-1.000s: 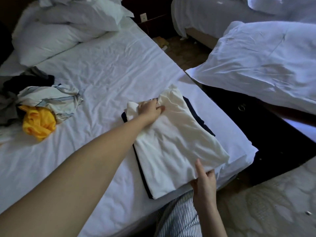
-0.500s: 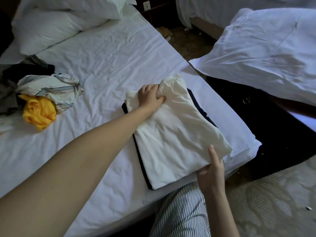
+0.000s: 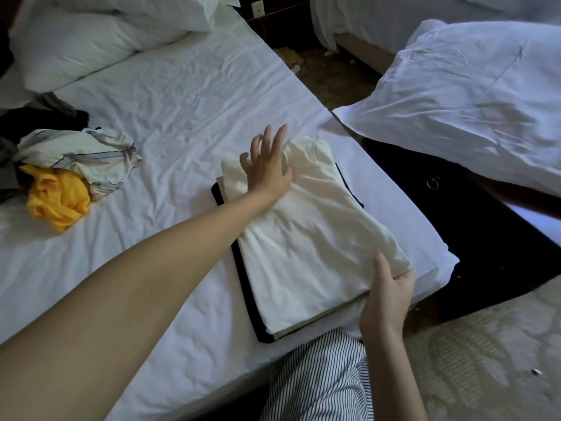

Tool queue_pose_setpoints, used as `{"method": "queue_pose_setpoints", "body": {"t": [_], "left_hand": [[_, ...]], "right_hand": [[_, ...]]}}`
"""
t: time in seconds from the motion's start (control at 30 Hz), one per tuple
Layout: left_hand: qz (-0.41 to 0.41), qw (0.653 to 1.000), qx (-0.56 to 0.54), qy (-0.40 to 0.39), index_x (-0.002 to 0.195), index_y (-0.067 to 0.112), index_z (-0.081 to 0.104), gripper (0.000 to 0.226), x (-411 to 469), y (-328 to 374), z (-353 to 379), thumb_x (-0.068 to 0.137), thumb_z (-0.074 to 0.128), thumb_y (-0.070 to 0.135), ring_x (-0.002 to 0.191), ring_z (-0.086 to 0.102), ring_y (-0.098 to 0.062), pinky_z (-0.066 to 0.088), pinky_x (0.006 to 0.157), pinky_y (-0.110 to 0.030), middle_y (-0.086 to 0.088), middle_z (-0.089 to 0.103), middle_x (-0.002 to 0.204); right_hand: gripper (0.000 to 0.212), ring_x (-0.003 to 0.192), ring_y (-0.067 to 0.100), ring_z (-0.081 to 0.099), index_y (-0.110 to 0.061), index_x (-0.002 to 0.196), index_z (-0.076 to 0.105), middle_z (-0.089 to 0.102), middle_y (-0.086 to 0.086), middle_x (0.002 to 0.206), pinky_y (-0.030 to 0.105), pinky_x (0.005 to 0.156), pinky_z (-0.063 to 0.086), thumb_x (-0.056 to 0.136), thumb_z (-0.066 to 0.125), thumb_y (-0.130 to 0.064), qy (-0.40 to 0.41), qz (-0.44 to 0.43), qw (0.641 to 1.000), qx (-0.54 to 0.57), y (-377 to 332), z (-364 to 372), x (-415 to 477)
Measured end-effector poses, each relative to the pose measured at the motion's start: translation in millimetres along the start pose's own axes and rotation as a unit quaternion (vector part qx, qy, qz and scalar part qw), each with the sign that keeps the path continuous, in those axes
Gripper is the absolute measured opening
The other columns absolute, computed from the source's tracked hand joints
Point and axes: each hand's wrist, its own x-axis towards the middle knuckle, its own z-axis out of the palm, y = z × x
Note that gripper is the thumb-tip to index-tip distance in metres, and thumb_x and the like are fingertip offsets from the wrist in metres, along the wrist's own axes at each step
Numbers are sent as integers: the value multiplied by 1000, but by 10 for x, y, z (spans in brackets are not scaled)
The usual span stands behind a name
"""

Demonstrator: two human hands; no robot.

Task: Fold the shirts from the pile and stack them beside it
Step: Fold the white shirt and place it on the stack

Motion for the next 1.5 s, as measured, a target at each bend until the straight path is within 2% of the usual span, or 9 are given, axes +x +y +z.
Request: {"method": "queue_pose_setpoints", "body": {"t": [0.1, 0.27, 0.47, 0.63, 0.8, 0.97, 1.13, 1.3, 1.5], "left_hand": [[183, 975, -9, 126, 137, 22, 42, 59, -97, 102, 49, 79, 53, 19, 130, 30, -20, 21, 97, -36, -11, 43, 145], [448, 890, 22, 80, 131, 14, 49, 48, -342, 139, 349, 83, 44, 21, 122, 45, -20, 30, 94, -35, -12, 59, 131], [173, 965, 115, -157, 152, 30, 7, 59, -103, -103, 217, 100, 26, 49, 147, 2, -16, -1, 115, -32, 1, 4, 161], [-42, 968, 84, -232, 148, 42, -7, 55, 111, -418, 29, 99, 14, 54, 147, -4, -30, -2, 116, -43, 4, -9, 160], [6, 982, 142, -127, 151, 31, 1, 53, -538, -616, 21, 102, 18, 43, 147, -5, -20, -6, 116, -37, 1, -5, 160], [-25, 987, -24, -155, 151, 25, 19, 56, -1341, -518, -22, 100, 29, 45, 147, 1, -20, 2, 115, -32, -4, 6, 160], [-132, 971, -182, -78, 144, 11, 35, 73, -1894, -199, -184, 81, 51, 45, 140, 22, -34, 19, 111, -32, -18, 20, 154], [-92, 982, -75, -146, 150, 23, 17, 69, -2195, -3, -209, 92, 51, 41, 138, 21, -34, 22, 109, -42, -18, 5, 155], [-183, 933, -298, -86, 148, 11, 21, 74, -2268, 40, -378, 87, 63, 11, 123, 43, -33, 30, 92, -19, -19, 34, 139]], "right_hand": [[58, 113, 18, 47, -3, 138, 34, 42, 3, 129, 2, 89, 33, 86, 55, -17, 98, -260, 950, -140, -119, 46, -103], [46, 127, 36, 43, -11, 123, 60, 60, 10, 128, 41, 107, 20, 85, 43, -31, -81, -497, 724, -473, 206, 377, 55], [59, 143, 25, 2, -27, 144, 38, 31, 6, 152, 44, 113, -16, 89, 31, -48, -136, -432, 588, -670, 572, 245, 281], [66, 138, 18, -29, -35, 150, 11, -13, -7, 151, 43, 104, -33, 87, 8, -54, -166, -394, 583, -691, 516, 271, 219], [71, 133, 18, -36, -36, 150, 0, -11, -3, 158, 43, 99, -37, 82, -2, -56, -176, -370, 573, -710, 472, 279, 202], [65, 140, 25, -28, -32, 151, 6, -6, 0, 160, 39, 96, -39, 89, 9, -52, -198, -360, 569, -713, 382, 284, 176], [60, 145, 32, 9, -16, 139, 43, 34, 7, 151, 35, 112, -10, 87, 25, -42, -93, -400, 689, -597, 210, 164, 152], [49, 130, 35, 35, -9, 135, 41, 45, 15, 138, 48, 105, 25, 92, 49, -30, -19, -196, 847, -493, 41, 44, 200], [23, 102, 30, 55, -7, 106, 58, 61, 14, 103, 36, 84, 39, 91, 50, -23, -37, -191, 874, -445, -215, 13, 302]]}}
